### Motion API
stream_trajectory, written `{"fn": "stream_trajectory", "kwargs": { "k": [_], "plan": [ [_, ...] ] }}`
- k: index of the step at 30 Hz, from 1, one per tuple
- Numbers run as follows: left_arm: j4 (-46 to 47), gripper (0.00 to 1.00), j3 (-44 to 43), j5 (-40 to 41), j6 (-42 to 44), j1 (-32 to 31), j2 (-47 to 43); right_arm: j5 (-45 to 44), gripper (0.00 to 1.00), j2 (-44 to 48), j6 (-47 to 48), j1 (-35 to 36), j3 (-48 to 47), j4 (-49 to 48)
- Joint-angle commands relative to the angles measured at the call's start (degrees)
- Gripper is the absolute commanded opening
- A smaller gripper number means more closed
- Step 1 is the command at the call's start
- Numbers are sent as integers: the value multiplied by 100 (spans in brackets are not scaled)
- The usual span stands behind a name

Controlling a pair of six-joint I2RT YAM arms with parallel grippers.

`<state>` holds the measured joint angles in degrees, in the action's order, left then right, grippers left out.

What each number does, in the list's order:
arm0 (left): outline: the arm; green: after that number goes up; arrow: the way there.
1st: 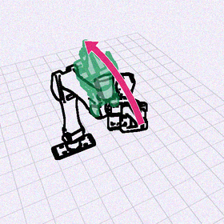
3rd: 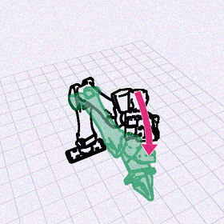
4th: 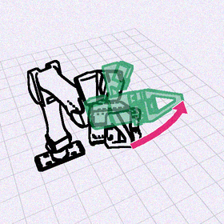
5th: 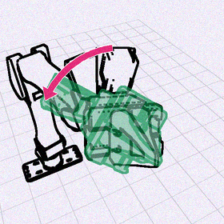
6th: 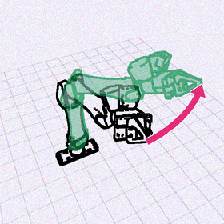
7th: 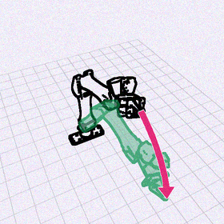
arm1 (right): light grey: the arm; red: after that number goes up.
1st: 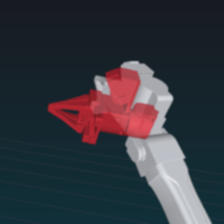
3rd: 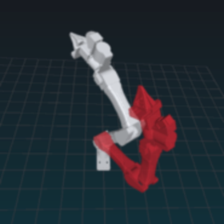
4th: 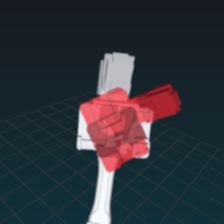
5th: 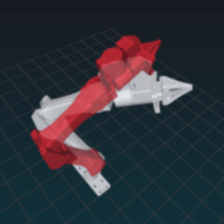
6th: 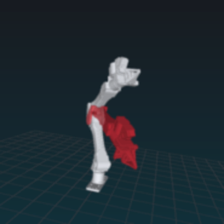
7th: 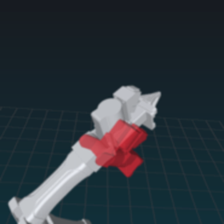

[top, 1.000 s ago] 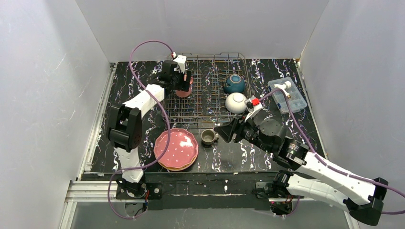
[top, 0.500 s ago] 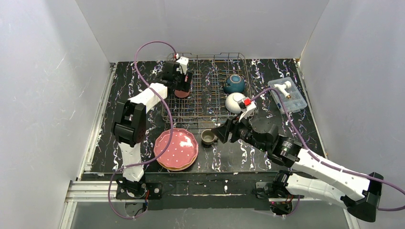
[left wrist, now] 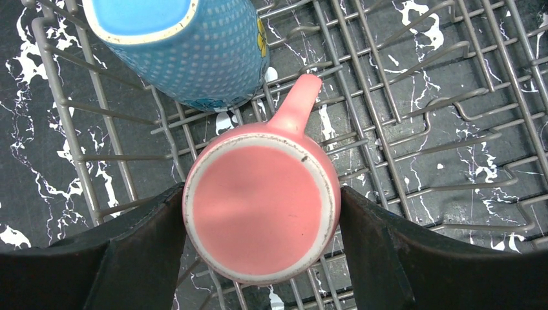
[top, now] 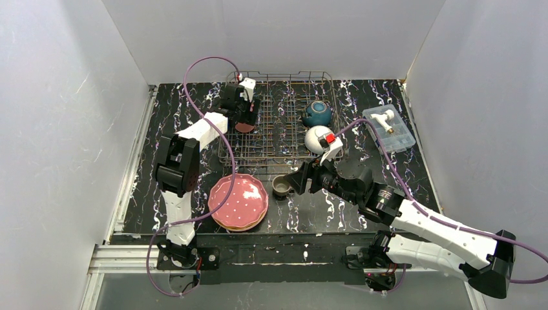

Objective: Load the mixed dishes into the dish rack
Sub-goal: Turn the cup upside down in the dish rack.

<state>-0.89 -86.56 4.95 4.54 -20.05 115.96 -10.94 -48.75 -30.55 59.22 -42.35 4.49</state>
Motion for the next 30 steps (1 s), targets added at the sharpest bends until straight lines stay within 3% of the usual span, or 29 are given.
{"fn": "stream_trajectory", "kwargs": {
  "k": [1,11,18,30],
  "plan": [
    [217,31,-301,223,116,-15,-126,-53,75,68,84,-20,-221,-307],
    [275,73,-187,270,154,-7,-293,-33,81,57,49,-24,-238,-317],
    [246,97,-168,270,164,-14,-369,-59,85,85,40,-24,-286,-229],
    [170,98,-104,163,85,-12,-623,-98,91,105,82,-25,-433,2]
  ]
}}
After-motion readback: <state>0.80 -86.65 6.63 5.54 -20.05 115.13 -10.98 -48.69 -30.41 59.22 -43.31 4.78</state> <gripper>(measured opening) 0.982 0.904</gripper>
